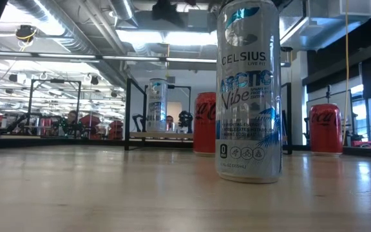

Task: Place canned beverage on shelf
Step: Put the white soda can on the shelf

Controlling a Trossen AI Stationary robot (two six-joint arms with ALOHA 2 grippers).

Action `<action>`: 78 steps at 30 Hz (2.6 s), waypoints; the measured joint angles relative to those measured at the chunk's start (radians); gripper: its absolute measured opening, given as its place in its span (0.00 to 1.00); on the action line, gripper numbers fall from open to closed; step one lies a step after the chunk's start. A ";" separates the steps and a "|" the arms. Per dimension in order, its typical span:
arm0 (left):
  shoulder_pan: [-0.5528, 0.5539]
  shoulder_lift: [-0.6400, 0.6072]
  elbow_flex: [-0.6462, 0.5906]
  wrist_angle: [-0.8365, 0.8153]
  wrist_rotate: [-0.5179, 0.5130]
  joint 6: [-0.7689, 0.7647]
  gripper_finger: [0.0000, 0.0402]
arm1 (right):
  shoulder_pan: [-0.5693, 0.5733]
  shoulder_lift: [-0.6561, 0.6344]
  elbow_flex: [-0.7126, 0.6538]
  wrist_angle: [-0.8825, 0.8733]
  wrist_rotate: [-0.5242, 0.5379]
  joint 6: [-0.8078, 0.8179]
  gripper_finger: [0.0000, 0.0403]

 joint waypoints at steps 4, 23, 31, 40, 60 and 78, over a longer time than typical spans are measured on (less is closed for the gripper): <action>-0.089 0.000 -0.032 0.008 0.009 0.090 0.82 | 0.088 -0.002 0.000 -0.062 0.002 0.068 0.02; -0.280 -0.103 -0.528 0.599 0.108 -0.023 0.82 | 0.491 -0.014 0.000 -0.163 0.441 0.451 0.02; -0.353 -0.078 -0.590 0.681 0.101 0.013 0.82 | 0.558 -0.014 -0.001 -0.203 0.573 0.505 0.02; -0.418 -0.068 -0.687 0.903 0.052 0.095 0.82 | 0.564 -0.014 -0.001 -0.210 0.611 0.517 0.02; -0.438 0.118 -0.708 1.110 0.102 0.050 0.82 | 0.564 -0.013 -0.002 -0.296 0.613 0.543 0.02; -0.418 0.040 -0.662 0.927 -0.067 -0.052 0.57 | 0.562 -0.039 -0.002 -0.397 0.629 0.511 0.02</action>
